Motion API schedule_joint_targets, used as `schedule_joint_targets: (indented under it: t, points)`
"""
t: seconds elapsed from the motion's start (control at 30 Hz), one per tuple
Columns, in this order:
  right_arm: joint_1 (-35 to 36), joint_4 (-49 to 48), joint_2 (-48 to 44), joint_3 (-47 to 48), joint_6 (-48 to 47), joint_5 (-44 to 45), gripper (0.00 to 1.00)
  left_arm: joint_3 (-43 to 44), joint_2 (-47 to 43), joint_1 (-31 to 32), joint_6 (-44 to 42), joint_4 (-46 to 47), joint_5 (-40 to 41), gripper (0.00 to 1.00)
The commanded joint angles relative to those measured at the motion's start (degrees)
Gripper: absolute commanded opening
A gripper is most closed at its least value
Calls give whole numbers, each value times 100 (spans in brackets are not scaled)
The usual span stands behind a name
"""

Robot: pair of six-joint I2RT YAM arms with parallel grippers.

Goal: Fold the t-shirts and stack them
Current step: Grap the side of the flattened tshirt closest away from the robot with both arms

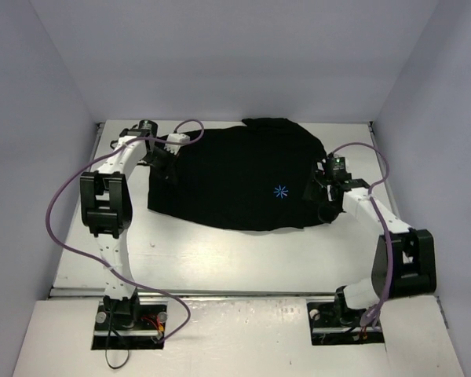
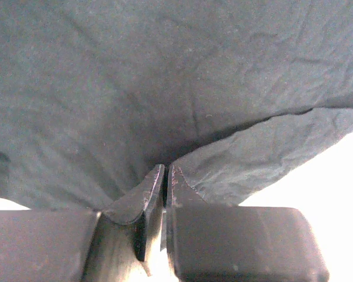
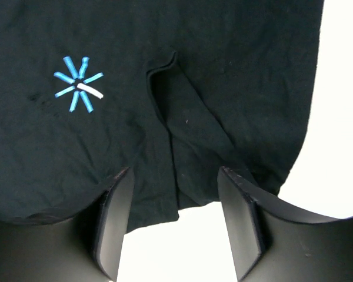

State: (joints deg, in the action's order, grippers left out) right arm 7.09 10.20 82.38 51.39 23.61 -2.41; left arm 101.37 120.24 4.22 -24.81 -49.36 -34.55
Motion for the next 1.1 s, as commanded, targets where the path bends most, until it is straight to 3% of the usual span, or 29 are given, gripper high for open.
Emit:
schedule_joint_targets:
  t: [0.0,0.2,0.73,1.07]
  points:
    - [-15,-204,368,533,249,138,53,-298,-668,86,698,447,374,0]
    - [-24,-370,856,902,473,223,45,-686,-906,108,990,708,534,0]
    - [-24,-494,2043,1615,926,645,44,-839,-1117,245,1111,822,599,0]
    - [-24,-515,2362,1853,940,641,38,-865,-1135,258,1101,831,581,0]
